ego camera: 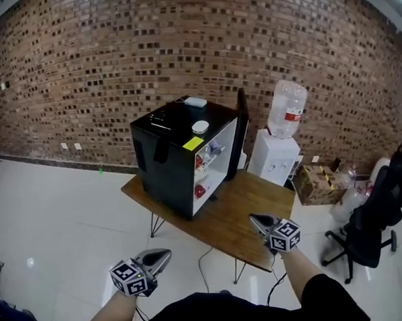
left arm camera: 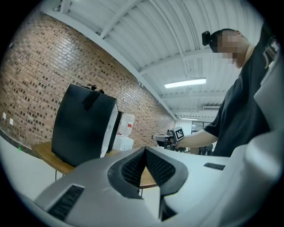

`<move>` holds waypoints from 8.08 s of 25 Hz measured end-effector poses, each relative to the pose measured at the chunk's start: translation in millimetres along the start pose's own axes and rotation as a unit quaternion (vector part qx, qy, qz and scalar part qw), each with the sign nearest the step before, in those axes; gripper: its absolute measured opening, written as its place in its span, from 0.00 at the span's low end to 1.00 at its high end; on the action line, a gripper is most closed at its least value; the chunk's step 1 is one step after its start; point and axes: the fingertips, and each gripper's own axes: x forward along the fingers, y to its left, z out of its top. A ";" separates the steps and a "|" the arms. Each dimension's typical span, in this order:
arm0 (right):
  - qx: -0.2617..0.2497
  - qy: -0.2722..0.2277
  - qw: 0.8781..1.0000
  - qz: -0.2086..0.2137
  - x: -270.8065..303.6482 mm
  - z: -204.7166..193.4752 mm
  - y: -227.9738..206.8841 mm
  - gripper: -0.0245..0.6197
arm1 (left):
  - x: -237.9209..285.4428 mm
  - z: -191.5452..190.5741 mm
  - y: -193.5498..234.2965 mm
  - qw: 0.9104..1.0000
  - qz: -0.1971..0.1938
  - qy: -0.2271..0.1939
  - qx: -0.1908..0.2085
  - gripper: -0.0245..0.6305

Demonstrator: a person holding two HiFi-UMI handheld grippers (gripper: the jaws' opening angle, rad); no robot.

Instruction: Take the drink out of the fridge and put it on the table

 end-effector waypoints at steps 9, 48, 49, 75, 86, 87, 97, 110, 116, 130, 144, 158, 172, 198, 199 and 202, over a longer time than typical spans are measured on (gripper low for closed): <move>-0.040 0.022 0.997 0.059 80.7 -40.3 -136.3 0.16 | 142.2 6.4 67.4 0.999 0.041 0.025 0.007 0.03; -0.394 0.318 0.840 0.194 416.7 -201.0 -134.8 0.66 | 71.6 12.5 249.1 0.991 0.095 0.037 -0.088 0.03; -0.390 0.316 0.843 0.191 417.5 -199.5 -135.3 0.64 | 73.7 12.5 249.2 0.991 0.094 0.037 -0.089 0.03; -0.284 0.332 0.888 0.146 438.3 -178.4 -152.6 0.54 | 90.3 6.0 252.3 0.991 0.090 0.047 -0.091 0.03; -0.276 0.367 0.873 0.162 421.1 -172.6 -137.7 0.48 | 91.7 3.9 248.6 0.991 0.087 0.048 -0.091 0.03; -0.284 0.375 0.867 0.164 419.8 -173.3 -135.6 0.48 | 91.6 4.1 248.5 0.991 0.087 0.047 -0.091 0.03; -0.252 0.346 0.889 0.166 423.5 -174.0 -144.4 0.50 | 88.6 -1.0 248.7 0.990 0.090 0.050 -0.094 0.03; -0.065 0.344 0.934 0.067 415.0 -173.4 -200.2 0.50 | 90.0 -5.8 247.4 0.989 0.091 0.055 -0.100 0.03; 0.178 0.229 0.955 0.056 382.0 -164.3 -228.5 0.49 | 105.9 -8.9 243.3 0.990 0.074 0.059 -0.103 0.03; 0.379 0.044 0.918 0.104 313.5 -176.9 -233.4 0.49 | 153.5 -17.3 215.2 0.991 0.033 0.078 -0.106 0.03; 0.321 -0.074 0.941 0.078 195.7 -147.1 -263.1 0.48 | 216.5 -39.4 179.6 0.988 -0.028 0.104 -0.111 0.03; 0.182 -0.109 0.974 0.076 89.7 -149.0 -285.8 0.48 | 375.3 -112.5 106.1 0.981 -0.104 0.118 -0.117 0.03; 0.036 -0.108 0.985 0.133 58.5 -216.2 -240.7 0.49 | 476.7 -205.0 93.1 0.976 -0.119 0.130 -0.129 0.03; 0.111 -0.078 0.991 -0.011 -55.4 -229.2 -264.0 0.38 | 441.6 -144.3 70.0 0.988 -0.076 0.062 -0.116 0.03; 0.119 -0.074 0.990 -0.022 -60.9 -224.0 -253.8 0.37 | 428.7 -137.9 66.1 0.988 -0.082 0.057 -0.114 0.03; 0.122 -0.064 0.989 -0.047 -75.7 -201.5 -213.3 0.37 | 383.0 -124.2 48.9 0.989 -0.102 0.045 -0.096 0.03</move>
